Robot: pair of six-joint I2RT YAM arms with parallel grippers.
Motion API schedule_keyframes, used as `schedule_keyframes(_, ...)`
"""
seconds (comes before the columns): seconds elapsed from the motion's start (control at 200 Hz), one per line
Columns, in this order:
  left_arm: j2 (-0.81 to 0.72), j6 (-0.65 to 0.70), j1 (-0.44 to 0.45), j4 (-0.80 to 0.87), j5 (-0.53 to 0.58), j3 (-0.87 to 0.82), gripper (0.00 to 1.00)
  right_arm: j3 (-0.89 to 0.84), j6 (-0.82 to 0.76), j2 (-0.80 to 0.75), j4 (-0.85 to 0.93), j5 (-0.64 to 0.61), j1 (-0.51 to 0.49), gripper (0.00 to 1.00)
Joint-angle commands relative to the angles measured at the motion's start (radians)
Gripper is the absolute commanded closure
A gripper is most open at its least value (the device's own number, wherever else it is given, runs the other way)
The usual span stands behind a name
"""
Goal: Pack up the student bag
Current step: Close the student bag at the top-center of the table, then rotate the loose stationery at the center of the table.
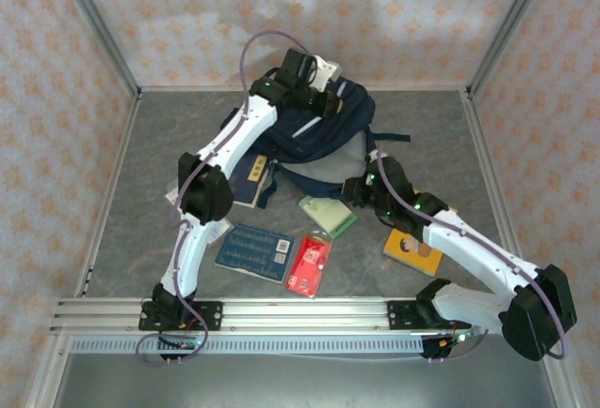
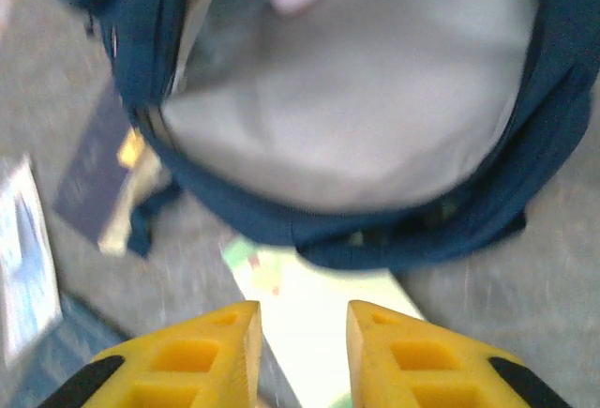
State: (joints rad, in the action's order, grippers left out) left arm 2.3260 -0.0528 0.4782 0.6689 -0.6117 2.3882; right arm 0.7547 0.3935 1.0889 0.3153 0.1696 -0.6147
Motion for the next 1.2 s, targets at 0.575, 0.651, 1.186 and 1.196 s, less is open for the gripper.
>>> schedule_keyframes(0.575,-0.808,-0.351,0.065,-0.19,0.248,-1.009,0.55,-0.114,0.095,-0.043,0.111,0.056,-0.074,0.52)
schedule_keyframes(0.651,-0.873,-0.394,0.065,-0.25,0.284,-1.206,0.59,-0.17,0.18,-0.043,0.021,0.059,-0.077,0.47)
schedule_keyframes(1.186,-0.469,-0.515,0.065,-0.517,0.239,-1.187,0.69,-0.387,0.594,-0.039,-0.394,-0.078,-0.052,0.43)
schedule_keyframes(1.196,-0.462,-0.515,0.065,-0.518,0.237,-1.184,0.69,-0.389,0.595,-0.038,-0.394,-0.077,-0.049,0.43)
